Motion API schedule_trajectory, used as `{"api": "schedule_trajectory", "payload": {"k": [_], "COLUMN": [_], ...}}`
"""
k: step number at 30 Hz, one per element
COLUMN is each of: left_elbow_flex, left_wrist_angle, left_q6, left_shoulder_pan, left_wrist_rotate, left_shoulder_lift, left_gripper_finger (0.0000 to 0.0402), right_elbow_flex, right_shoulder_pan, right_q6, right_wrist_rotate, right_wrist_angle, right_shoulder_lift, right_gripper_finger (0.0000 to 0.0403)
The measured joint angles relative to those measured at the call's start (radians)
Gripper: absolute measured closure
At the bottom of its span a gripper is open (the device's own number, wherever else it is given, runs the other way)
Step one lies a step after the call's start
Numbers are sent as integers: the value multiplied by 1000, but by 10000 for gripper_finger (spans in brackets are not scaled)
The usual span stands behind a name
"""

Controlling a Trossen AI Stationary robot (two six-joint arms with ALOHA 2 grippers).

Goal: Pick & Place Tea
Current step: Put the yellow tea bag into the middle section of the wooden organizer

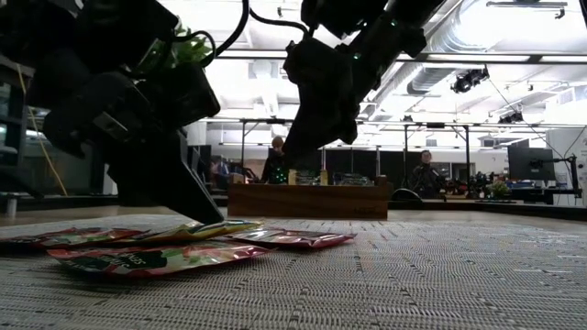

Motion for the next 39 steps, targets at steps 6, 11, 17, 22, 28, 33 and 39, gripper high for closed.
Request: {"api": "schedule_trajectory", "payload": {"k": [6, 11, 17, 22, 28, 33, 39], "left_elbow_flex": [2, 3, 3, 2, 1, 0, 0], "left_wrist_angle": [-46, -130, -169, -169, -167, -165, -164], "left_q6": [3, 3, 4, 27, 30, 37, 49], "left_shoulder_pan": [-2, -2, -2, -2, -2, -2, -2], "left_wrist_rotate": [4, -2, -16, -21, -29, -31, -33], "left_shoulder_lift": [-4, -5, -5, -4, -3, -2, -2], "left_gripper_finger": [401, 401, 401, 402, 402, 402, 402], "right_elbow_flex": [0, 0, 0, 1, 0, 1, 1], "right_shoulder_pan": [-26, -37, -29, -12, -8, -11, -14], "right_q6": [80, 140, 215, 306, 377, 408, 470], "right_wrist_rotate": [-177, -251, -310, -364, -359, -358, -380], "right_wrist_angle": [8, 16, 84, 192, 222, 266, 329], "right_shoulder_lift": [4, 20, 55, 122, 189, 212, 232], "right_gripper_finger": [304, 304, 300, 267, 209, 169, 155]}}
